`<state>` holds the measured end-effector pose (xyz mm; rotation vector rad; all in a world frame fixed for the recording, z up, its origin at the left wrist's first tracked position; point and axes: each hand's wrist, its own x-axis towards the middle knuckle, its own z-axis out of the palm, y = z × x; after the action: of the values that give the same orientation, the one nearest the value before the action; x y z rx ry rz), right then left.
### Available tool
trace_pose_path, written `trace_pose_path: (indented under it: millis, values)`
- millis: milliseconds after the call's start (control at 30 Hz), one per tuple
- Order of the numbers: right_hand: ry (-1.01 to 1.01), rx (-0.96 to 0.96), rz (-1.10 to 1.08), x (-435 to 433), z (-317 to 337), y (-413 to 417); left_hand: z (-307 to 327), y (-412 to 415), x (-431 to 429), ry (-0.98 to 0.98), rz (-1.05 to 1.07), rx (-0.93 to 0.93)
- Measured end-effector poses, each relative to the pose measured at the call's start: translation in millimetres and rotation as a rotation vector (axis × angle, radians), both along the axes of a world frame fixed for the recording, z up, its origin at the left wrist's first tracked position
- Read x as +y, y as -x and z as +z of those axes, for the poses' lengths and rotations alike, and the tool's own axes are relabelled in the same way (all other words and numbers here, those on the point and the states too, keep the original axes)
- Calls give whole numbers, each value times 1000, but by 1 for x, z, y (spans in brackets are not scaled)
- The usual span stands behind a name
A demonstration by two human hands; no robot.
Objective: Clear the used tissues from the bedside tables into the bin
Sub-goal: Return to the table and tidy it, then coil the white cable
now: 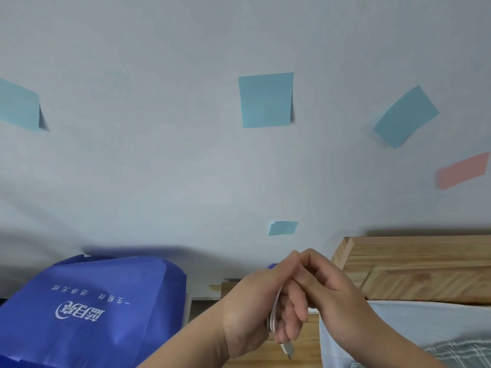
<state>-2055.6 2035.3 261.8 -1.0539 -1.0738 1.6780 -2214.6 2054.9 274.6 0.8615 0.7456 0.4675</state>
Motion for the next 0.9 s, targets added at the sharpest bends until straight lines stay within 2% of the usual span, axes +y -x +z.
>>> trace_pose_path:
  millis: [167,333,533,700,800,900]
  values:
    - [-130,-7,-12,-2,8,-5,22,2,4,-196,-43,134]
    - [-203,49,-80,3,18,0,38,-10,-3,-380,144,261]
    - [-345,6,-98,5,22,5,46,-13,-11,-463,325,326]
    - [-476,-227,-175,6,21,7,37,-13,-12,-619,515,484]
    - [-469,-403,-274,7,25,10,32,-7,0,-678,593,451]
    - [-373,-373,-357,12,32,9,25,6,13,-755,416,426]
